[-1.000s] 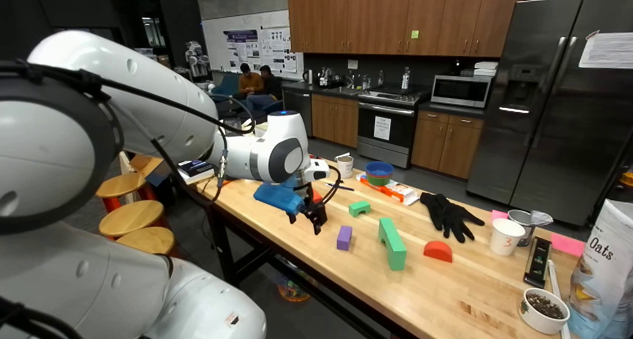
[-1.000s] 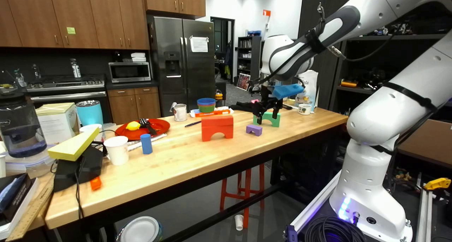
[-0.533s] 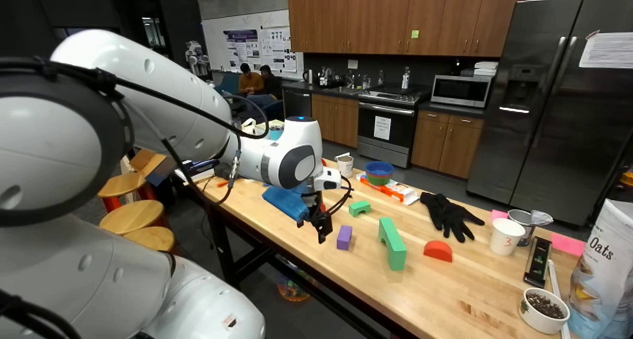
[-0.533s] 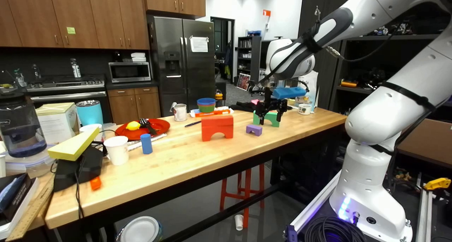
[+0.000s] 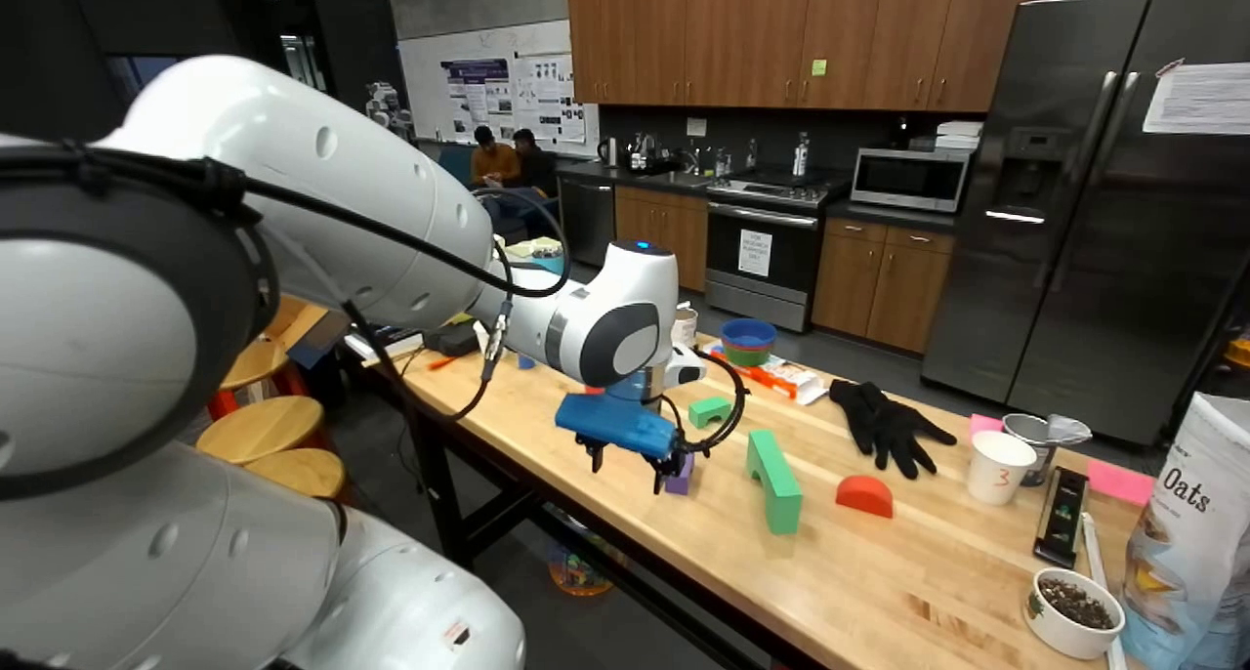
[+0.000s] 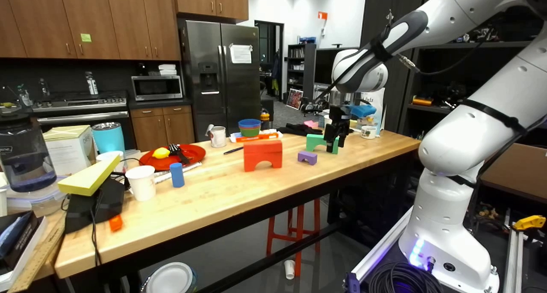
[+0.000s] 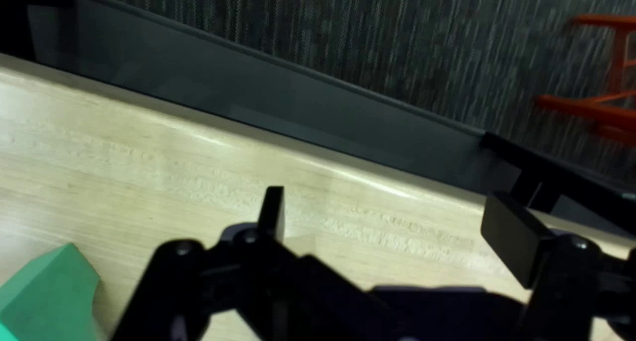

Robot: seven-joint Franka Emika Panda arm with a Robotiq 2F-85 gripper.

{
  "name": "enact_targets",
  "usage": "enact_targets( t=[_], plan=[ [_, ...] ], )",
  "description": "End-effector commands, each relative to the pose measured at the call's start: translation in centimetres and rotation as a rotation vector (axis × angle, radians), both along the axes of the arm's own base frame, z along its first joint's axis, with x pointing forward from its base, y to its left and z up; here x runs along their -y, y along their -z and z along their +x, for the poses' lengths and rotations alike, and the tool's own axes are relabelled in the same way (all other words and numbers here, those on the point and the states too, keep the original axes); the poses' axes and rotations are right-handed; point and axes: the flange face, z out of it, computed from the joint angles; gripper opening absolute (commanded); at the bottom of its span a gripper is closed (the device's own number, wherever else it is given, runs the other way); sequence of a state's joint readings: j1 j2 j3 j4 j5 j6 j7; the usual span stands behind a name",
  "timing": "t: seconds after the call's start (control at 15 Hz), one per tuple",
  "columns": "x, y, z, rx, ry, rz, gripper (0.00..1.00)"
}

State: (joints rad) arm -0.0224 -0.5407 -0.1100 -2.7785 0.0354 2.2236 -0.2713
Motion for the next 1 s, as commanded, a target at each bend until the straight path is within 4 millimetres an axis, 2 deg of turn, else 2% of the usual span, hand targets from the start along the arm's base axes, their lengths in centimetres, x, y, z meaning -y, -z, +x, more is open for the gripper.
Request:
enact_targets(
  t=[0.0,0.2,0.53,0.93],
  plan=[
    [0.7,1.0,-1.1,-0.088,-0.183,-0.011,1.00],
    [1.3,1.2,-1.1,-0.102,-0.204,-0.100,1.00],
    [2.0,0.2,-0.2,-0.035,-0.159,-0.230,1.00],
    [1.2,1.1,2.1,0.090,-0.162,-0.279,1.00]
  ],
)
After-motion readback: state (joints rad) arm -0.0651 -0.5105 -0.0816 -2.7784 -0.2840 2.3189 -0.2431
